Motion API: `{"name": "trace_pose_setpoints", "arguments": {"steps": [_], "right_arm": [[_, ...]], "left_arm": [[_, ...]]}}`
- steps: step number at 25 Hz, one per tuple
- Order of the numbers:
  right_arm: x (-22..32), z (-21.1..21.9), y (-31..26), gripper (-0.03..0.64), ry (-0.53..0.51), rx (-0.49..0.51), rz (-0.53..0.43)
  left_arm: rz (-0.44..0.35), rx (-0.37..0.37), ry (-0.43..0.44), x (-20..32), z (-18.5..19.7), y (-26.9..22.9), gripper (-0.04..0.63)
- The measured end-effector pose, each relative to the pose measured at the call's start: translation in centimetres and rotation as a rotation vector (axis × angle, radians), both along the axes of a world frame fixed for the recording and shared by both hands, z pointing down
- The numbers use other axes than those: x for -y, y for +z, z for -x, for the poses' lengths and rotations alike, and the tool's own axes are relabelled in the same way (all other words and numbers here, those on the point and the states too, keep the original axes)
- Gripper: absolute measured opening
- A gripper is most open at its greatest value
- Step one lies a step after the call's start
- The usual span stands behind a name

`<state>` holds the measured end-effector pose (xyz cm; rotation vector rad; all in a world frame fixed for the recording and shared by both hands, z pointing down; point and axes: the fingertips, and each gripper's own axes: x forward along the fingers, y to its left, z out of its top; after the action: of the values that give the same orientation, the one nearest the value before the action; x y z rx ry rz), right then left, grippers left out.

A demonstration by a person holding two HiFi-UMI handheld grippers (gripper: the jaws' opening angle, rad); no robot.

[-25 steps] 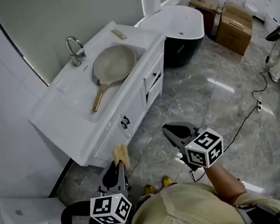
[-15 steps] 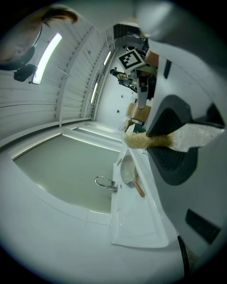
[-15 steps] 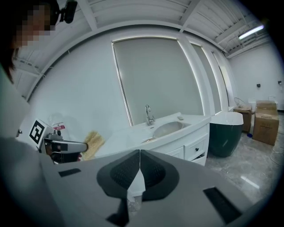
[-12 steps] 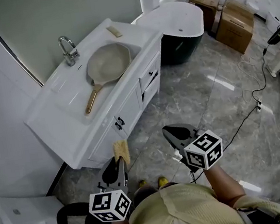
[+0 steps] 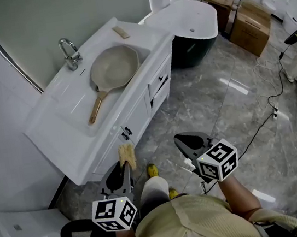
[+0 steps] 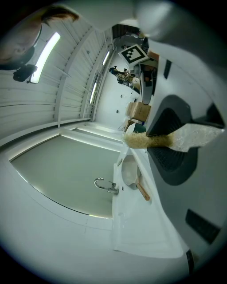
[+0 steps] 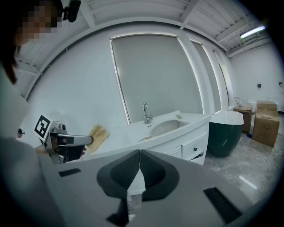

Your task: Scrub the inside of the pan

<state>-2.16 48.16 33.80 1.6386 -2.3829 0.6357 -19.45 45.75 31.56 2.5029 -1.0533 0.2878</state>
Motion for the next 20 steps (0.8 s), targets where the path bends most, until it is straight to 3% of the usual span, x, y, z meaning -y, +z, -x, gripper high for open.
{"name": "trace_pose_setpoints", "arguments": {"steps": [20], "right_arm": [[13.1, -0.9, 0.6, 0.028, 0.028, -0.046, 0.056]], "left_arm": [[0.019, -0.014, 0.031, 14.6, -0.6, 0.4, 0.12]]}}
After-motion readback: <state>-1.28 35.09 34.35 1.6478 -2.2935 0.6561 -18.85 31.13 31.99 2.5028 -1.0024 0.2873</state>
